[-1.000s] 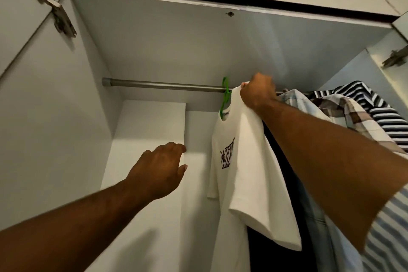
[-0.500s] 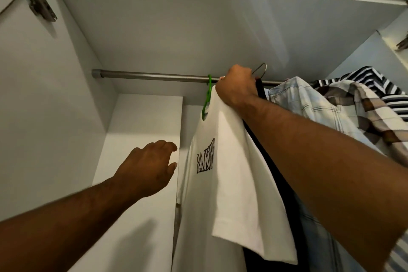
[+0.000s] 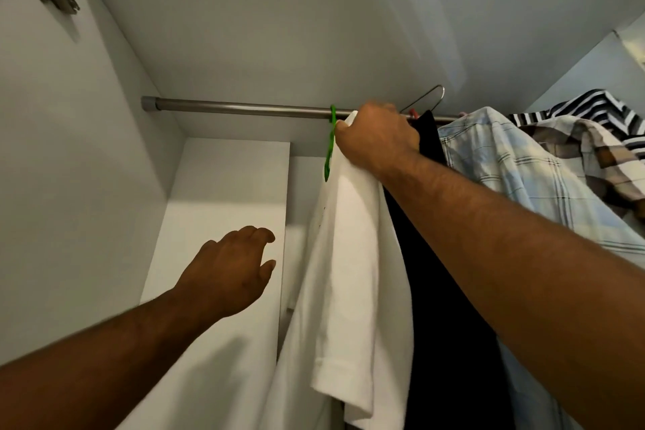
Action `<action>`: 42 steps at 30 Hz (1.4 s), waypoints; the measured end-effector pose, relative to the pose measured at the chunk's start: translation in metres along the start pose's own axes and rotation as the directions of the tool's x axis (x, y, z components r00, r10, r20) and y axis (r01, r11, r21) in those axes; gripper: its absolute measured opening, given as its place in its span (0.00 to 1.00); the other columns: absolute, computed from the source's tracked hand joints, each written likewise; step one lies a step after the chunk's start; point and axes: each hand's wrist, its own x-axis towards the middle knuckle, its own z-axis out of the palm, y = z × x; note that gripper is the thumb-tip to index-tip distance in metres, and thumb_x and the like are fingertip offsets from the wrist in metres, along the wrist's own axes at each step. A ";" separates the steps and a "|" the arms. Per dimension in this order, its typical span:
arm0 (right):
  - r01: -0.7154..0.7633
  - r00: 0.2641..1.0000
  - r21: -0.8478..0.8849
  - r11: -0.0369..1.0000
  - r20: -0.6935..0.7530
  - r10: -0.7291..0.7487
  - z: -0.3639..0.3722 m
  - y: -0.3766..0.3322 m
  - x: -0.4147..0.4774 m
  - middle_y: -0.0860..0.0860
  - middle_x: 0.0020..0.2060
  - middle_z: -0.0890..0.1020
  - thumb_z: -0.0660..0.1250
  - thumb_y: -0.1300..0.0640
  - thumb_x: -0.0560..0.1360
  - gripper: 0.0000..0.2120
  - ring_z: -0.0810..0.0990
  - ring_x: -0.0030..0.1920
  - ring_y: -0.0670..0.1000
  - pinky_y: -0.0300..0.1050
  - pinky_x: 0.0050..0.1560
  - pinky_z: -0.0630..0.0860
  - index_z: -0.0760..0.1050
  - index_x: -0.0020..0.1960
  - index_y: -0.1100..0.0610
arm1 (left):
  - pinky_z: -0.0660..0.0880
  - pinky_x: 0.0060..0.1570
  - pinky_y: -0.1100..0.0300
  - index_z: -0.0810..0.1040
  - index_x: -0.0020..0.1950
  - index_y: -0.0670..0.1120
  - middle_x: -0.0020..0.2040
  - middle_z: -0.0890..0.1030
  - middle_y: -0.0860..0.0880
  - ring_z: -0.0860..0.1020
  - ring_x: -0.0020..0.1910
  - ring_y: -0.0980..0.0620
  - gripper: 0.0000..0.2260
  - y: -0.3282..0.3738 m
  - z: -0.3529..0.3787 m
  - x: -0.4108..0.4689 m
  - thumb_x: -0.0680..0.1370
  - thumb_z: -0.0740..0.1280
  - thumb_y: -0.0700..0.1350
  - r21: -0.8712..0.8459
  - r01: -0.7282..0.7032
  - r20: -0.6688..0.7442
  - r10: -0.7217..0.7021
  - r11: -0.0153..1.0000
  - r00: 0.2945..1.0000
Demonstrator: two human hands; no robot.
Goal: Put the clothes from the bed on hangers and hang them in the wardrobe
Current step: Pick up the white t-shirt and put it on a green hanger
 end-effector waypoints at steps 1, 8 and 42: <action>0.001 1.000 -0.003 1.000 0.001 -0.001 0.000 0.002 -0.003 0.60 0.66 0.74 0.61 0.43 0.80 0.26 0.75 0.64 0.62 0.50 0.52 0.70 0.70 0.70 0.60 | 0.71 0.64 0.53 0.63 0.76 0.54 0.73 0.70 0.55 0.72 0.69 0.53 0.21 -0.002 0.000 -0.003 0.84 0.57 0.56 -0.012 0.009 0.002 -0.009 1.000 1.000; -0.008 0.998 -0.014 1.000 0.070 0.009 -0.003 0.003 -0.036 0.58 0.71 0.68 0.64 0.42 0.77 0.36 0.72 0.68 0.61 0.54 0.60 0.73 0.57 0.78 0.58 | 0.71 0.64 0.52 0.63 0.76 0.53 0.73 0.70 0.55 0.72 0.69 0.52 0.21 -0.016 0.003 -0.024 0.84 0.57 0.55 -0.057 0.035 0.038 -0.033 0.998 0.999; 0.135 0.895 0.113 0.984 0.413 -0.170 -0.227 0.140 -0.314 0.50 0.81 0.57 0.59 0.30 0.72 0.43 0.61 0.77 0.56 0.63 0.72 0.67 0.50 0.81 0.42 | 0.73 0.57 0.45 0.70 0.72 0.48 0.71 0.73 0.49 0.71 0.68 0.46 0.22 0.172 -0.172 -0.225 0.81 0.59 0.55 -0.279 -0.094 -0.010 0.095 0.956 0.995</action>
